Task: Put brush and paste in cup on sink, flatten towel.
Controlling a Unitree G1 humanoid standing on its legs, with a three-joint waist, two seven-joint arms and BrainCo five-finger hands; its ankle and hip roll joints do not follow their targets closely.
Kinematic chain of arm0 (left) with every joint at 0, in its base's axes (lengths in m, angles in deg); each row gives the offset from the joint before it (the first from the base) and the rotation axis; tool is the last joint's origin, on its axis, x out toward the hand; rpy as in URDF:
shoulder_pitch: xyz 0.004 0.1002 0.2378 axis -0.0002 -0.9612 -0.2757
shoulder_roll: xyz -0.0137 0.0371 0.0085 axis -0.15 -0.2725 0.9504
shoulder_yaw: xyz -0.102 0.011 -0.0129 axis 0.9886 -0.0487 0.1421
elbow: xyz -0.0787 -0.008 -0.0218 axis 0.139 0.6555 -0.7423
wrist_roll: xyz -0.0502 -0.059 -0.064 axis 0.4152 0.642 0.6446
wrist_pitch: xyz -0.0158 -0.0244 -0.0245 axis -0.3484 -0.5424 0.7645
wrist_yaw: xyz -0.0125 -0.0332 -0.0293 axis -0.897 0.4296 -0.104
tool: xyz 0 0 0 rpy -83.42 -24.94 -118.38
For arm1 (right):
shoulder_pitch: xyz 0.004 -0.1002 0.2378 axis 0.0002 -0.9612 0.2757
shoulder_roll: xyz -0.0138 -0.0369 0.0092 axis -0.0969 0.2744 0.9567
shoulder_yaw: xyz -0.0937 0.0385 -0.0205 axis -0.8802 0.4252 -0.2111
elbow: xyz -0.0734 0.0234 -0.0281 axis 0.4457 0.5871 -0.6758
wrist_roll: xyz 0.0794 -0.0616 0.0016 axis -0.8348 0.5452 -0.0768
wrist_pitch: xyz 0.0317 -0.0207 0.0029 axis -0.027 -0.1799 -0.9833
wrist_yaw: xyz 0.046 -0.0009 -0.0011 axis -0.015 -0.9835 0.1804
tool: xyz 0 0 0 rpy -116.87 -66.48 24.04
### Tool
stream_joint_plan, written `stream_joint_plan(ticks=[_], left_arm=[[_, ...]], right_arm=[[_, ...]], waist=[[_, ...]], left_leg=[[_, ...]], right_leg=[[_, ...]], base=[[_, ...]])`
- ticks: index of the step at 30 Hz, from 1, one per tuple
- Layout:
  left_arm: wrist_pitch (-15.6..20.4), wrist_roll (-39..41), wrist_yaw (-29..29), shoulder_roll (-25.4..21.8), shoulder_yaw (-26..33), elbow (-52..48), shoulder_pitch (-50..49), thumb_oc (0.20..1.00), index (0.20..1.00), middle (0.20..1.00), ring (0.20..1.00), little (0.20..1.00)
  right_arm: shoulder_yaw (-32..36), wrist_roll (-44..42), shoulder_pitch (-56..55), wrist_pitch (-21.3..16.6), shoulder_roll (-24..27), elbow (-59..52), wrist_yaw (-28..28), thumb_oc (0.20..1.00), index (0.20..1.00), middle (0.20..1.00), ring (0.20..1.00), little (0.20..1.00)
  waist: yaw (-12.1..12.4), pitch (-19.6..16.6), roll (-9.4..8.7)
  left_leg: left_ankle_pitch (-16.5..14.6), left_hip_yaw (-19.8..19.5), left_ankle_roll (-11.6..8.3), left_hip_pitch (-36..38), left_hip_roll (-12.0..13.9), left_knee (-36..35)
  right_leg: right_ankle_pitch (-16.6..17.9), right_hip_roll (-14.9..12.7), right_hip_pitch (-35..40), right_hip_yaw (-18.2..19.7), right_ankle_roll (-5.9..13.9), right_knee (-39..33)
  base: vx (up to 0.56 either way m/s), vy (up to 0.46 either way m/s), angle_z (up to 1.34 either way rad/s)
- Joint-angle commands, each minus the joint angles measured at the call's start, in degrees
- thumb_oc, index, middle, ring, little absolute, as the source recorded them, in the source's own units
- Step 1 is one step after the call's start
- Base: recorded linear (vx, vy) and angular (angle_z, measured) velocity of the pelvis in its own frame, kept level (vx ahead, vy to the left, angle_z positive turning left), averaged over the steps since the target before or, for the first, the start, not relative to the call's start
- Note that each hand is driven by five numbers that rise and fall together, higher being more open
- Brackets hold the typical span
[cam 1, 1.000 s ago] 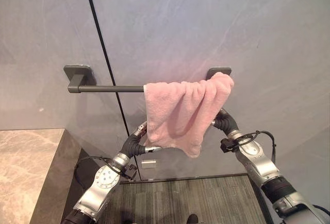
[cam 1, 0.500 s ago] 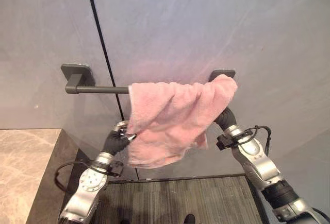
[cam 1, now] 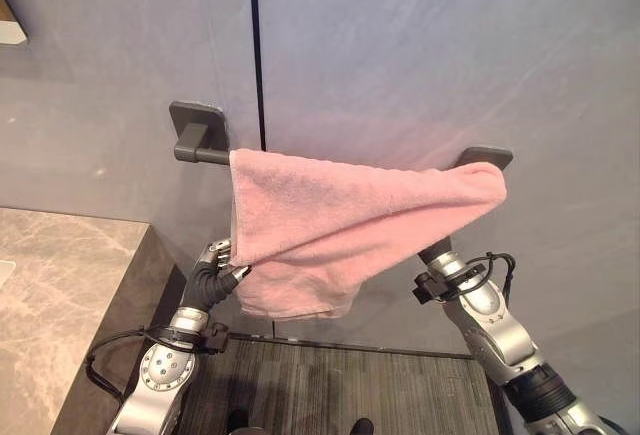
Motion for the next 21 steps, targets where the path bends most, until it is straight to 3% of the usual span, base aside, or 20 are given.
stream_joint_plan(ticks=[1, 2, 3, 4, 9, 13, 18, 20, 21], left_arm=[[2.76, -0.30, -1.63, -3.54, -2.14, -1.89, 2.94, 0.228, 0.228, 0.228, 0.228, 0.228], [2.59, -0.44, -1.69, -3.57, -2.45, -1.44, 3.18, 0.529, 0.529, 0.529, 0.529, 0.529], [2.45, -1.13, -1.94, -3.71, -2.51, -1.07, 3.27, 1.000, 1.000, 1.000, 1.000, 1.000], [2.27, -2.87, -2.68, -3.90, -2.11, -0.77, 2.91, 1.000, 1.000, 1.000, 1.000, 1.000], [2.30, -11.61, -7.02, -5.26, 0.84, 1.60, 1.78, 1.000, 1.000, 1.000, 1.000, 1.000], [2.19, -13.35, -6.68, -5.65, 3.23, 2.61, -0.24, 1.000, 1.000, 1.000, 1.000, 1.000], [3.85, -17.42, -9.39, -6.15, 13.18, 2.81, -5.46, 1.000, 1.000, 1.000, 1.000, 1.000], [6.77, -26.59, -13.65, -10.55, 19.96, 0.69, -6.58, 1.000, 1.000, 1.000, 1.000, 1.000], [6.78, -26.73, -13.74, -10.51, 19.91, 0.63, -6.69, 1.000, 1.000, 1.000, 1.000, 1.000]], right_arm=[[0.59, 0.75, 10.91, -1.70, -2.63, 2.32, 3.32, 0.200, 0.200, 0.200, 0.200, 0.200], [0.91, 1.28, 10.88, -1.65, -3.24, 3.71, 4.40, 0.200, 0.200, 0.200, 0.200, 0.200], [0.91, 1.16, 10.87, -1.71, -3.71, 4.31, 4.27, 0.523, 0.523, 0.523, 0.523, 0.523], [1.12, 1.86, 10.28, -1.65, -3.94, 4.33, 4.49, 1.000, 1.000, 1.000, 1.000, 1.000], [4.27, 7.88, 6.57, -2.05, -2.27, 4.36, 6.70, 1.000, 1.000, 1.000, 1.000, 1.000], [6.71, 8.08, 2.24, -2.11, -1.27, 3.50, 5.74, 1.000, 1.000, 1.000, 1.000, 1.000], [17.19, 6.94, -12.37, -3.48, 1.17, -1.17, 3.21, 1.000, 1.000, 1.000, 1.000, 1.000], [25.00, 16.39, -18.03, -6.18, 6.45, -8.15, 2.80, 1.000, 1.000, 1.000, 1.000, 1.000], [25.07, 16.50, -18.27, -6.06, 6.39, -8.41, 2.84, 1.000, 1.000, 1.000, 1.000, 1.000]], waist=[[3.59, 0.93, -2.23], [3.57, 0.90, -2.14], [3.51, 0.86, -2.09], [3.43, 0.77, -2.03], [2.80, 0.51, -1.72], [2.30, 0.37, -1.29], [0.50, -0.05, -0.28], [-0.75, -0.27, 0.03], [-0.72, -0.32, 0.04]], left_leg=[[1.85, 0.72, 2.47, -1.25, -1.87, -0.67], [1.86, 0.73, 2.50, -1.28, -1.90, -0.67], [1.86, 0.75, 2.49, -1.28, -1.90, -0.67], [1.83, 0.72, 2.48, -1.30, -1.87, -0.67], [1.97, 0.77, 2.22, -1.35, -1.55, -0.67], [2.08, 0.81, 2.08, -1.53, -1.44, -0.67], [2.30, 1.03, 1.56, -1.87, -1.18, -0.67], [2.08, 1.40, 1.24, -1.55, -1.16, -0.67], [2.07, 1.40, 1.24, -1.53, -1.15, -0.67]], right_leg=[[0.45, -6.16, 1.80, 1.05, 4.77, 5.40], [0.55, -6.15, 1.84, 1.06, 4.80, 5.31], [0.64, -6.13, 1.83, 1.10, 4.82, 5.23], [0.61, -6.10, 1.88, 1.11, 4.82, 5.15], [0.41, -5.95, 1.87, 1.18, 4.81, 5.21], [0.46, -5.98, 2.07, 0.87, 4.86, 5.02], [0.72, -6.10, 2.34, 0.28, 5.12, 4.29], [0.90, -6.25, 2.46, 0.51, 5.43, 3.95], [0.90, -6.24, 2.48, 0.50, 5.43, 3.95]], base=[[0.00, 0.000, 0.00], [0.00, 0.000, 0.00], [0.00, 0.000, 0.00], [0.00, 0.000, 0.00], [0.00, 0.000, 0.00], [0.00, 0.004, 0.02], [-0.01, 0.013, 0.08], [0.01, 0.007, 0.02], [0.00, 0.000, 0.00]])
